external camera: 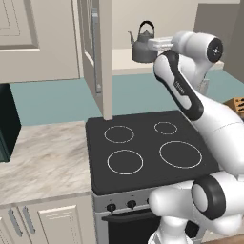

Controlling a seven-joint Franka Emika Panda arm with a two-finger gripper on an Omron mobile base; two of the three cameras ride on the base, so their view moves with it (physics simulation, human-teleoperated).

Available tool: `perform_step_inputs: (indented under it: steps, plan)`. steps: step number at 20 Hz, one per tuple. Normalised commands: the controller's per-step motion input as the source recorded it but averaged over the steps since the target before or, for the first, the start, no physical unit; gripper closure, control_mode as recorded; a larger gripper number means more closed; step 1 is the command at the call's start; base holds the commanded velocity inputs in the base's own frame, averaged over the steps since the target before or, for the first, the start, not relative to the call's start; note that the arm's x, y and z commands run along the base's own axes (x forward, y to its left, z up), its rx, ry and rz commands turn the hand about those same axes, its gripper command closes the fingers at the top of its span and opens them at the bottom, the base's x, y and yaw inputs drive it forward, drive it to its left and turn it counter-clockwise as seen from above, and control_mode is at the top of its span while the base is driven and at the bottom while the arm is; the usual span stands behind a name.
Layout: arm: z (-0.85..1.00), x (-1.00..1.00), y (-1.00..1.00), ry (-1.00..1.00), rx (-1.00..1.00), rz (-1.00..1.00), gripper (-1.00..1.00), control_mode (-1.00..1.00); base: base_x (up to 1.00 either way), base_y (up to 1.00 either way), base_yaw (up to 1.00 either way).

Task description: Pick the kettle from the cabinet and place it on a stove burner. Then pick the pot from the counter and place it on another stove burner. Finally, turn both burners on.

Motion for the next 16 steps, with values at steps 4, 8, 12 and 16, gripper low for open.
perform_step_inputs:
  steps: [4, 8, 12, 16]
  plan:
    - [0.00, 0.37, -0.08, 0.00, 0.02, 0.09, -1.00, -1.00, 0.00, 0.00, 0.00]
    - [0.00, 0.33, -0.11, 0.00, 0.01, 0.08, -1.00, -1.00, 0.00, 0.00, 0.00]
    - [0.00, 0.29, -0.13, 0.00, 0.00, 0.06, -1.00, -1.00, 0.00, 0.00, 0.00]
    - [0.00, 0.25, -0.12, 0.00, 0.00, 0.06, -1.00, -1.00, 0.00, 0.00, 0.00]
